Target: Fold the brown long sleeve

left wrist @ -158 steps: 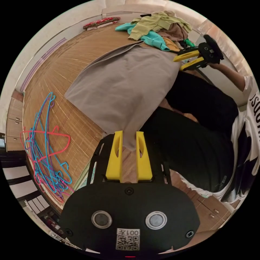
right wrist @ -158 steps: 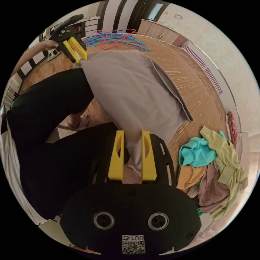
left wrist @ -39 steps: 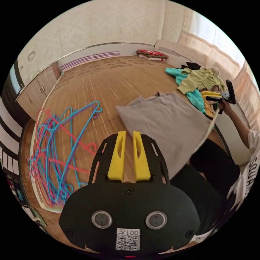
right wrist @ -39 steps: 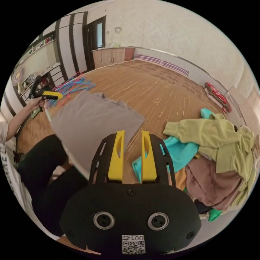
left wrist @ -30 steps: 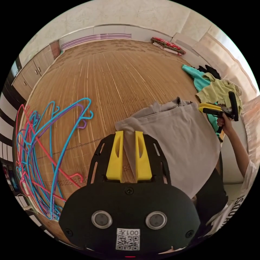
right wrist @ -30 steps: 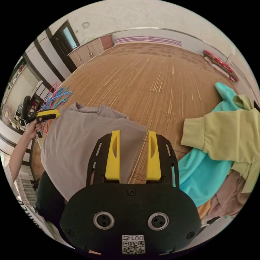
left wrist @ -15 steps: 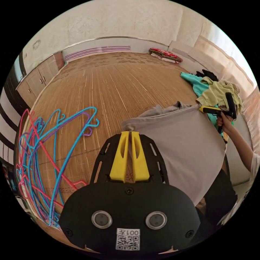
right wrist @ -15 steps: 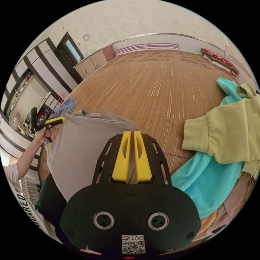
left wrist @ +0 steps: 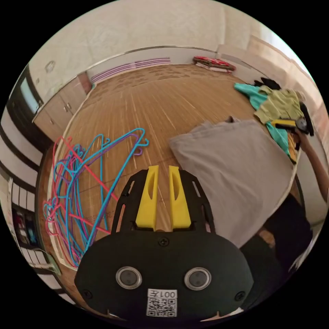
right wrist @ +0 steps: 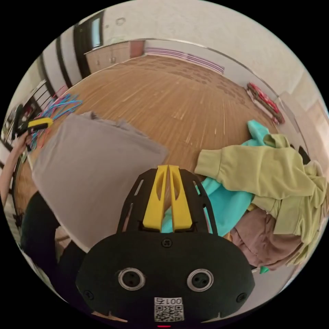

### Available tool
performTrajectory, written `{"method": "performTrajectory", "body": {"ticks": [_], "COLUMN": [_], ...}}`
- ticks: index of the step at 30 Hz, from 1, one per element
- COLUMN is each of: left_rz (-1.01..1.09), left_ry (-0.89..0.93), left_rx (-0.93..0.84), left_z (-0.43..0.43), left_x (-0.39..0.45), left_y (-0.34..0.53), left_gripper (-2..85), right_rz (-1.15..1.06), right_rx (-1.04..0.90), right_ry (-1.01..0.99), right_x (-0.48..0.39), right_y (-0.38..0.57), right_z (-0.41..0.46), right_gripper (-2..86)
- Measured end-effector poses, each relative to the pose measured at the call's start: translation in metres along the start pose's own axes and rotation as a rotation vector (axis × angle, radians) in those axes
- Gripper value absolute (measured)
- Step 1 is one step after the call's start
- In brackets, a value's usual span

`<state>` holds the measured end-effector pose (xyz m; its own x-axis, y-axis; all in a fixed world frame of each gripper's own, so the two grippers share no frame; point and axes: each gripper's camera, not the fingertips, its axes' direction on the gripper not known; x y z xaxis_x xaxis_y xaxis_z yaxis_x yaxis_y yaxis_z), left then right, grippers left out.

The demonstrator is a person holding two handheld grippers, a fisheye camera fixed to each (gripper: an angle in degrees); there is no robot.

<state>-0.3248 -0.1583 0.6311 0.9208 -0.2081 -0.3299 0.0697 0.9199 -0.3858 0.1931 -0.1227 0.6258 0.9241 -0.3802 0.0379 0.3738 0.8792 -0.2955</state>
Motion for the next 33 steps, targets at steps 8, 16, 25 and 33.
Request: {"method": "performTrajectory", "body": {"ticks": [8,16,25,33], "left_rz": [0.234,0.15,0.312,0.588], "left_ry": [-0.018,-0.073,-0.103,0.213], "left_rx": [-0.136,-0.112,-0.017,-0.025], "left_z": [0.022,0.042,-0.019,0.046], "left_x": [0.122,0.132,0.227,0.353], "left_y": [0.094,0.127,0.109,0.081], "left_gripper": [5.6,3.7,1.7,6.5], "right_rz": [-0.085,-0.173,-0.19,-0.405], "right_rx": [0.008,-0.156,-0.022,-0.076], "right_ry": [-0.168,0.048,0.024,-0.067], "right_x": [-0.077,-0.101,-0.097,-0.114], "right_y": [0.088,0.126,0.169,0.179], "right_z": [-0.044,-0.025,-0.083,-0.046], "right_gripper": [0.7,0.8,7.5,12.5]}}
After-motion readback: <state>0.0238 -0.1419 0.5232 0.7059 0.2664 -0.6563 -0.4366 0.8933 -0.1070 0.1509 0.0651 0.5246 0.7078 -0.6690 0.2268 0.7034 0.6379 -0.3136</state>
